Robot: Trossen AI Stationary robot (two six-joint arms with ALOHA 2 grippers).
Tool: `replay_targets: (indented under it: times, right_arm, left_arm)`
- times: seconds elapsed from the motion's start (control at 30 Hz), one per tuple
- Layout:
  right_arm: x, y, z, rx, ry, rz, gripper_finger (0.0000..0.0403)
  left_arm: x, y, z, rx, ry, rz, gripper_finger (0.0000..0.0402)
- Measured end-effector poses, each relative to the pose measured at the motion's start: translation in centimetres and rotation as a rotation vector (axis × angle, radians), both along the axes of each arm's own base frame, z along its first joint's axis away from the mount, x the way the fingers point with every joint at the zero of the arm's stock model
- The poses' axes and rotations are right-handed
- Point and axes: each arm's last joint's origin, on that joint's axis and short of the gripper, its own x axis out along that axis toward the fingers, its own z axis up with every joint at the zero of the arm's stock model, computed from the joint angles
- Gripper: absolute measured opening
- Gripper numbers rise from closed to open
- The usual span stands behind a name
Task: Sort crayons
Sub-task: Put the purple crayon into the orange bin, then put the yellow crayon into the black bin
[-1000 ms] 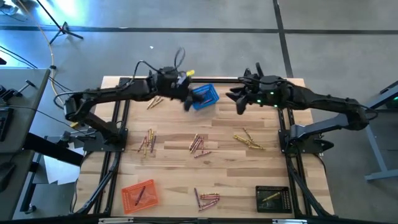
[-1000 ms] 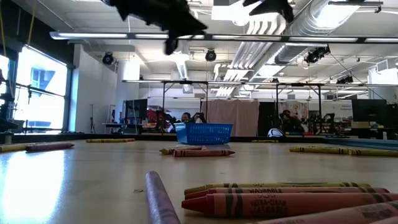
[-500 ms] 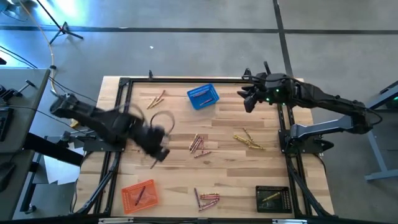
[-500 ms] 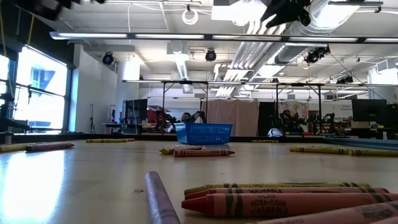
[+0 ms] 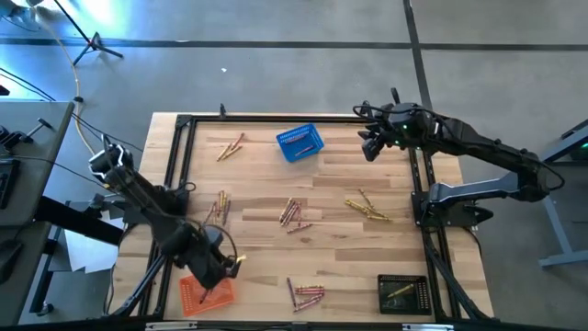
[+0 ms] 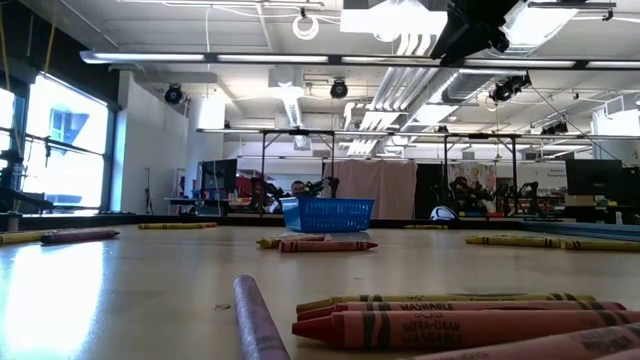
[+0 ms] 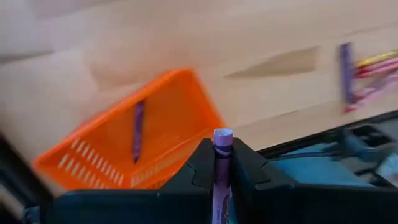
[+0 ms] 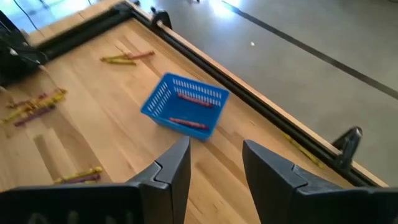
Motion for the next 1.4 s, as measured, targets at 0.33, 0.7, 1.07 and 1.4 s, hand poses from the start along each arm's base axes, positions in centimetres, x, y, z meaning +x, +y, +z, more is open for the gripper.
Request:
replay_targets:
  times: [0.33, 0.7, 1.07, 1.4]
  right_arm:
    - [-0.2, -0.1, -0.2, 0.013, 0.029, -0.008, 0.0133]
    - [-0.3, 0.0, -0.3, 0.047, 0.008, -0.039, 0.0133]
    - [-1.0, 0.4, -3.2, 0.298, 0.249, -0.189, 0.0133]
    - [-0.6, 0.4, -10.7, 0.495, 0.503, -0.308, 0.0133]
  left_arm:
    - [-0.9, -1.5, -1.1, 0.0, 0.087, 0.049, 0.0062]
    - [0.0, -0.6, -1.1, 0.046, 0.037, -0.045, 0.0107]
    - [0.4, 8.1, 1.9, 0.411, 0.007, -0.147, 0.0104]
    - [-0.8, 16.2, 6.4, 0.796, -0.196, -0.093, 0.0104]
